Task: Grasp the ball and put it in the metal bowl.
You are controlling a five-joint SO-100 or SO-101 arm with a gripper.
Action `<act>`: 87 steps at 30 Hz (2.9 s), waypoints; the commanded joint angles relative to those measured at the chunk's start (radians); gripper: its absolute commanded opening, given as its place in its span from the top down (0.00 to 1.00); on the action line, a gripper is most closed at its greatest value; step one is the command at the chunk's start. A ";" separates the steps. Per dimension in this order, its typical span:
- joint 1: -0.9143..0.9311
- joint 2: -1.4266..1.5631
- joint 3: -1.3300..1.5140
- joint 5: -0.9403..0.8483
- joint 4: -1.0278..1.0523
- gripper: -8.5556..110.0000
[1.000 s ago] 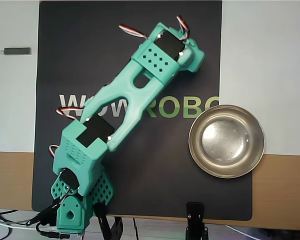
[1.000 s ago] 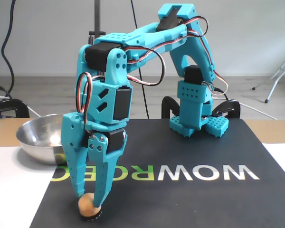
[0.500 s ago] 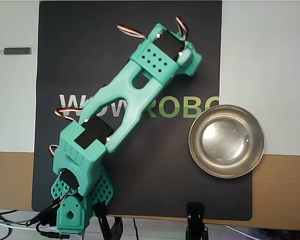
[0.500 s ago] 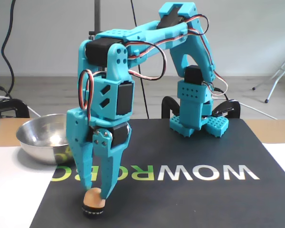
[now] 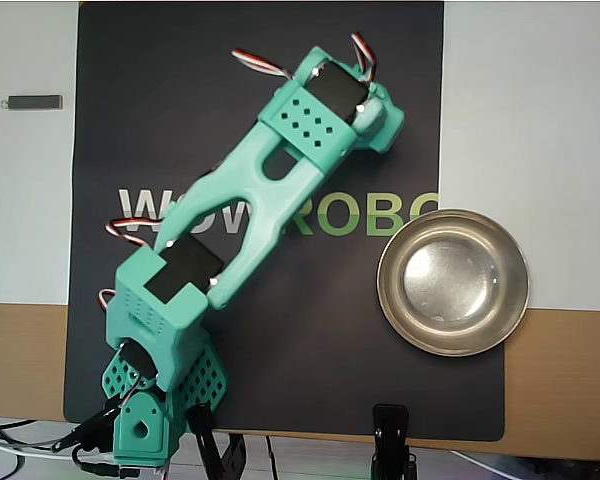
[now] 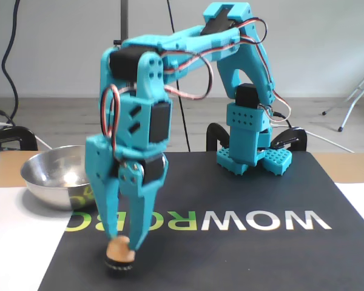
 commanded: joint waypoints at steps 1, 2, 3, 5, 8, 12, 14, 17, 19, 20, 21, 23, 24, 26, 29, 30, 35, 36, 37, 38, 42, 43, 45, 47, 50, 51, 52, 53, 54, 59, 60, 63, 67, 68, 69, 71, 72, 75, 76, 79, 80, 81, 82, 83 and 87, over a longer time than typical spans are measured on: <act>-0.003 0.087 -0.015 0.014 -0.003 0.69; -0.003 0.092 -0.015 0.014 -0.003 0.69; -0.003 0.095 -0.015 0.014 -0.002 0.69; -0.003 0.104 -0.015 0.014 0.021 0.69; -0.006 0.126 -0.015 0.014 0.058 0.69; -0.006 0.167 -0.015 0.014 0.100 0.69; -0.006 0.187 -0.015 0.014 0.115 0.69; -0.006 0.218 -0.015 0.014 0.141 0.69; -0.006 0.238 -0.015 0.014 0.166 0.69; -0.006 0.250 -0.015 0.014 0.176 0.69; -0.006 0.261 -0.015 0.014 0.187 0.69; -0.006 0.282 -0.015 0.014 0.204 0.69; -0.006 0.293 -0.015 0.014 0.213 0.69; -0.008 0.316 -0.015 0.014 0.230 0.69; -0.008 0.351 -0.015 0.014 0.261 0.69; -0.008 0.364 -0.015 0.014 0.273 0.69; -0.006 0.420 -0.015 0.014 0.327 0.69; -0.005 0.430 -0.015 0.014 0.337 0.69; -0.002 0.437 -0.015 0.014 0.347 0.69; 0.002 0.446 -0.015 0.014 0.356 0.69; 0.021 0.472 -0.014 0.014 0.391 0.69; 0.029 0.477 -0.014 0.014 0.400 0.69; 0.043 0.477 -0.014 0.014 0.405 0.69; 0.063 0.476 -0.014 0.015 0.405 0.69; 0.089 0.471 -0.011 0.015 0.405 0.69; 0.098 0.471 -0.009 0.015 0.405 0.69; 0.107 0.471 -0.008 0.023 0.405 0.69; 0.112 0.471 -0.009 0.046 0.405 0.69; 0.120 0.471 -0.012 0.071 0.405 0.69; 0.158 0.474 -0.014 0.124 0.405 0.69; 0.169 0.471 -0.014 0.124 0.405 0.69; 0.195 0.463 -0.011 0.126 0.405 0.69; 0.232 0.463 -0.005 0.126 0.405 0.69; 0.242 0.463 -0.003 0.126 0.405 0.69; 0.253 0.462 -0.003 0.126 0.405 0.69; 0.278 0.462 -0.003 0.126 0.403 0.69; 0.290 0.462 -0.003 0.126 0.403 0.69; 0.322 0.460 -0.003 0.126 0.402 0.69; 0.334 0.459 -0.003 0.126 0.402 0.69; 0.371 0.431 -0.011 0.126 0.402 0.69; 0.383 0.416 -0.014 0.126 0.402 0.69; 0.396 0.397 -0.014 0.126 0.402 0.69; 0.407 0.379 -0.014 0.126 0.399 0.69; 0.419 0.359 -0.014 0.126 0.396 0.69; 0.463 0.298 -0.015 0.126 0.391 0.69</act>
